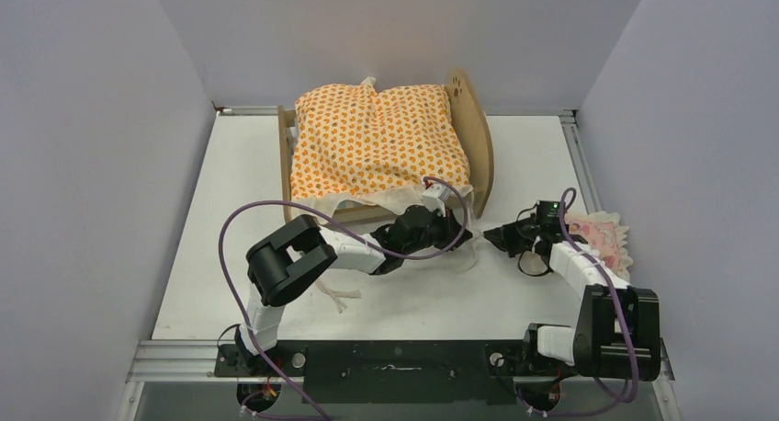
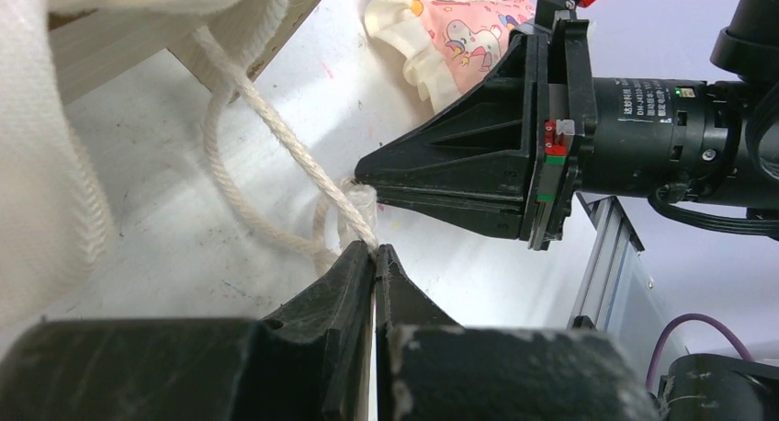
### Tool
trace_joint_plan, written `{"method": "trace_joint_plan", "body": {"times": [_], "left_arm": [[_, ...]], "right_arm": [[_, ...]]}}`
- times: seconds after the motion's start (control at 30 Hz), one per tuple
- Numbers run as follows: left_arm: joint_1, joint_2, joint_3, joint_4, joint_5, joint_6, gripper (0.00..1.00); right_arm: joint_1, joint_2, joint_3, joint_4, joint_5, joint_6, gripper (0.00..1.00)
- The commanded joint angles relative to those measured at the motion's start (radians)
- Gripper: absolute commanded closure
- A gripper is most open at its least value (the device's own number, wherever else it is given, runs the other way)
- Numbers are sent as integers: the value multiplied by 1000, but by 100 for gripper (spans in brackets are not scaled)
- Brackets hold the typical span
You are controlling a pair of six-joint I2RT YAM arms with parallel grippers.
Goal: Set up the pet bed
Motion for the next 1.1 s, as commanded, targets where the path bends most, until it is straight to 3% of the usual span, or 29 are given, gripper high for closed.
{"method": "trace_joint_plan", "body": {"times": [0.0, 0.2, 0.57, 0.97, 1.07], "left_arm": [[-11, -10, -11, 63, 71, 7, 100], [-4, 13, -19, 79, 57, -46, 100], [-10, 14, 13, 87, 108, -13, 100], [-17, 38, 93, -4, 172, 52, 100], [-17, 36, 106, -72, 169, 82, 95]], "right_arm": [[-17, -59, -26, 26, -21, 113, 95], [-22, -83, -99, 153, -75, 203, 95], [-20, -14, -11, 15, 4, 36, 95], [23, 180, 53, 169, -203, -135, 95], [23, 212, 72, 197, -271, -152, 95]]}}
